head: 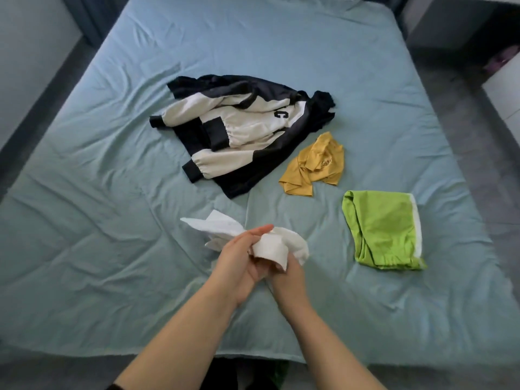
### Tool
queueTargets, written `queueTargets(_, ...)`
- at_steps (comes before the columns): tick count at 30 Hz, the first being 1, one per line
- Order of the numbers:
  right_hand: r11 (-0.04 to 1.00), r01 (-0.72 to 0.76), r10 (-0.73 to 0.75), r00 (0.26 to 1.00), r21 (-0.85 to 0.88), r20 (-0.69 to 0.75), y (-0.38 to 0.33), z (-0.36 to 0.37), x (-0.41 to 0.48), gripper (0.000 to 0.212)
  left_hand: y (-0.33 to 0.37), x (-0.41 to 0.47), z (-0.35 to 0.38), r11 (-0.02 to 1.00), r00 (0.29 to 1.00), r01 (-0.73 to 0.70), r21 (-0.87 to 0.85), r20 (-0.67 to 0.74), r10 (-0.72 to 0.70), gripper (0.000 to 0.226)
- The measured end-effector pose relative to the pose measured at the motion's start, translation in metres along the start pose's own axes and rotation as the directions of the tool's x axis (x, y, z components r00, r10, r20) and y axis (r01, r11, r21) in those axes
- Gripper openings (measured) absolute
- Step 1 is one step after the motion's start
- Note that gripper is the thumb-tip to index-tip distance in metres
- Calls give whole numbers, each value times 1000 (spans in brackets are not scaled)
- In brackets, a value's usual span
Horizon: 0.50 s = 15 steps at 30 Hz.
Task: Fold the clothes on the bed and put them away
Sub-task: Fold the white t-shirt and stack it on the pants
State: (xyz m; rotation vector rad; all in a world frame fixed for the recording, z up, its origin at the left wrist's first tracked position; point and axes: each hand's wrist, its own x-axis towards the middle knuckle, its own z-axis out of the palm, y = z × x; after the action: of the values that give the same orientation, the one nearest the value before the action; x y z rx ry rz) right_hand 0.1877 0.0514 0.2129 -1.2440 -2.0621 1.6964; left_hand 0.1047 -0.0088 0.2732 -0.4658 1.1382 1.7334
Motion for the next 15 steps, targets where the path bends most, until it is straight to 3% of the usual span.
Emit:
queueTargets(3,981,-177,176,984,76,23,-13,-18,9,17,18,-13,-10,995,995,-92,29,-45,93,37)
queueTargets(6,983,-161,179,943,-85,281,-33,-39,12,18,37,-20,-28,903,990,-140,406,44,134,78)
queueTargets(7,985,-113,151,925,-128,348,-43,-43,13,20,42,-26,-29,795,982,-190,575,127,143,90)
queueTargets(8,983,-60,128,903,-173,410,-54,-47,12,20,46,-31,-27,615,962,-272,740,233,145,99)
queueTargets(9,977,-16,116,876,-211,469,-66,-49,8,21,48,-36,-23,373,928,-372,850,350,129,105)
queueTargets(11,972,10,124,825,-234,551,-89,-50,2,23,48,-42,-12,-106,851,-515,851,522,59,112)
queueTargets(12,973,-2,138,806,-230,576,-100,-51,-2,20,48,-44,-7,-209,833,-535,819,552,30,114)
queueTargets(15,976,28,110,791,-215,602,-117,-60,-9,9,52,-45,-5,-231,833,-532,815,552,32,101)
